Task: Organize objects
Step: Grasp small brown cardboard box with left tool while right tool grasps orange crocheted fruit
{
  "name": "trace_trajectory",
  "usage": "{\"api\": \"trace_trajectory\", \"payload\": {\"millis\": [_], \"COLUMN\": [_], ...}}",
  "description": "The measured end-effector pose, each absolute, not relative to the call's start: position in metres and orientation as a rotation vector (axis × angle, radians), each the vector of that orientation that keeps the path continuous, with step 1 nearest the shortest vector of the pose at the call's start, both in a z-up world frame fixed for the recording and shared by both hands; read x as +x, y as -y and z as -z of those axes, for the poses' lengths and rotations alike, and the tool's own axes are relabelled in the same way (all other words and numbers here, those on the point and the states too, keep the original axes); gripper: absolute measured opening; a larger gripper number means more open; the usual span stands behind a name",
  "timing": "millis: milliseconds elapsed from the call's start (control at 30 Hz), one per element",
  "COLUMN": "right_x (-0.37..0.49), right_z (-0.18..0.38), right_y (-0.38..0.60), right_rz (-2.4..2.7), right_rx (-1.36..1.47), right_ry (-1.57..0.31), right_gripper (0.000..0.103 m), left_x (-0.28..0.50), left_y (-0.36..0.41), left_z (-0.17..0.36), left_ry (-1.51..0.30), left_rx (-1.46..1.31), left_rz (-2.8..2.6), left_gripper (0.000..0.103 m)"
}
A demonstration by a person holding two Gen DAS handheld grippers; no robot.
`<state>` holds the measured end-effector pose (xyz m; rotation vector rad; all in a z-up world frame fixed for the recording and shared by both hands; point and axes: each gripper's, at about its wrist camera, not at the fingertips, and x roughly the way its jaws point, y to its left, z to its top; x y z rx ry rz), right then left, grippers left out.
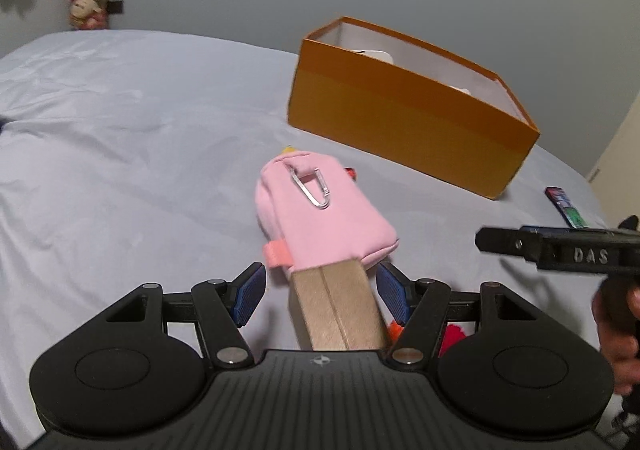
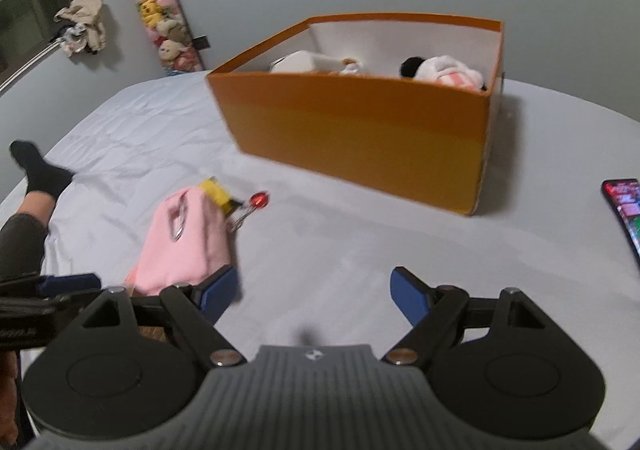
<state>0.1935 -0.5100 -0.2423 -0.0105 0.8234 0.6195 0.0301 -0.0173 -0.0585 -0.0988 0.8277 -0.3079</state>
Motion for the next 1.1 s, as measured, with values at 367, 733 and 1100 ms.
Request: {"api": "trace_trajectory", "payload": {"millis": [367,733,1100], "right_x": [0.139,0.112,0.101], "right_z": [0.260,0.269,0.278], "right_y": [0.488,0.465,0.441], "right_rz": [-0.759,-0.860,-0.937], "right_rx": [-0.186,-0.306,-0.370], "right_ry": [-0.737,-0.691,-0.728], "right_gripper": [0.084,0.084,0.062], "left_x": [0.016,0.020,0.019], "left_y": [0.024,0.028,0.029], "left_z": [0.069,0.074,0.074], "left_ry": [-0.830,-0.839,-0.839], "left_rx": [-0.109,-0.079,-0.077], "left_rz": [0.306,0.297,0.346], "left_gripper": [0.074,0.074,0.060]}}
